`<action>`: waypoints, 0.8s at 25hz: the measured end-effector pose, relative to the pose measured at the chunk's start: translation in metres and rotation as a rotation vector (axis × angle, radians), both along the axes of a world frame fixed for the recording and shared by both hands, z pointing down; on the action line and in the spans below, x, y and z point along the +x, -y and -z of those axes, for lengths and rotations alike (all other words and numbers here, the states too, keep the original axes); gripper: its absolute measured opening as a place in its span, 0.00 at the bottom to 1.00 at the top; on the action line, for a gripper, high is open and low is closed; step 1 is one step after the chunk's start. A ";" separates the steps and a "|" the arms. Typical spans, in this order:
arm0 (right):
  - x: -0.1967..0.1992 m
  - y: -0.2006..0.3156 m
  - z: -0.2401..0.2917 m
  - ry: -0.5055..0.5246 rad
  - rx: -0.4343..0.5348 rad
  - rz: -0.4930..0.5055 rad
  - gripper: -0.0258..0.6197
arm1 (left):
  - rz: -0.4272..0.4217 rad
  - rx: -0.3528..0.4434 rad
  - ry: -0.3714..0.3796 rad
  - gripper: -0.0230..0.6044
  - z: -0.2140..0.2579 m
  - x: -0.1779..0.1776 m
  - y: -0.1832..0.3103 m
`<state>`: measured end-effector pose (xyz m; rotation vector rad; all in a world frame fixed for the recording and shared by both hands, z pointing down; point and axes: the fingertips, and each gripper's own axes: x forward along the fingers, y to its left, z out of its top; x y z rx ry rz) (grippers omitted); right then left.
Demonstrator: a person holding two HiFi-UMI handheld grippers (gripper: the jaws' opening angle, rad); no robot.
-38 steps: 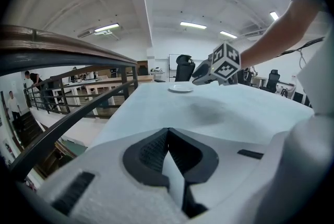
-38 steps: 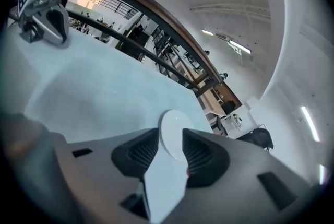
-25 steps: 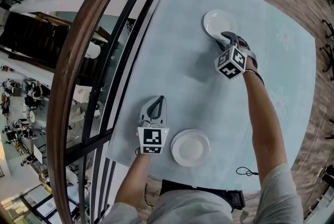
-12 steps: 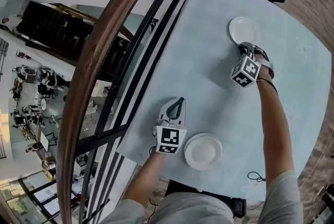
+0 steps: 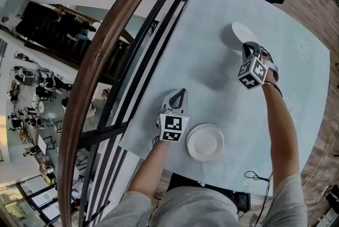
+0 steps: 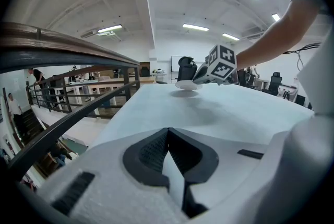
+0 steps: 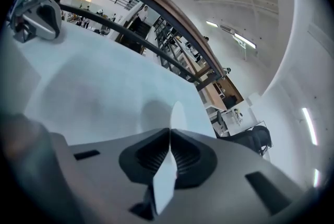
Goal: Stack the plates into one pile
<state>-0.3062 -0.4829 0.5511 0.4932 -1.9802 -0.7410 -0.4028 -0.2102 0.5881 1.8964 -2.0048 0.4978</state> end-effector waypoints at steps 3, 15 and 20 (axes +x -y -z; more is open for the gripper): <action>0.008 -0.021 0.024 0.036 -0.007 0.023 0.09 | 0.003 -0.002 -0.007 0.06 0.000 -0.001 0.003; 0.062 -0.178 0.107 0.155 -0.178 0.074 0.09 | -0.006 -0.012 -0.020 0.06 0.003 -0.019 -0.009; 0.076 -0.223 0.143 0.190 -0.139 0.173 0.09 | 0.022 -0.007 0.019 0.06 0.013 -0.030 0.009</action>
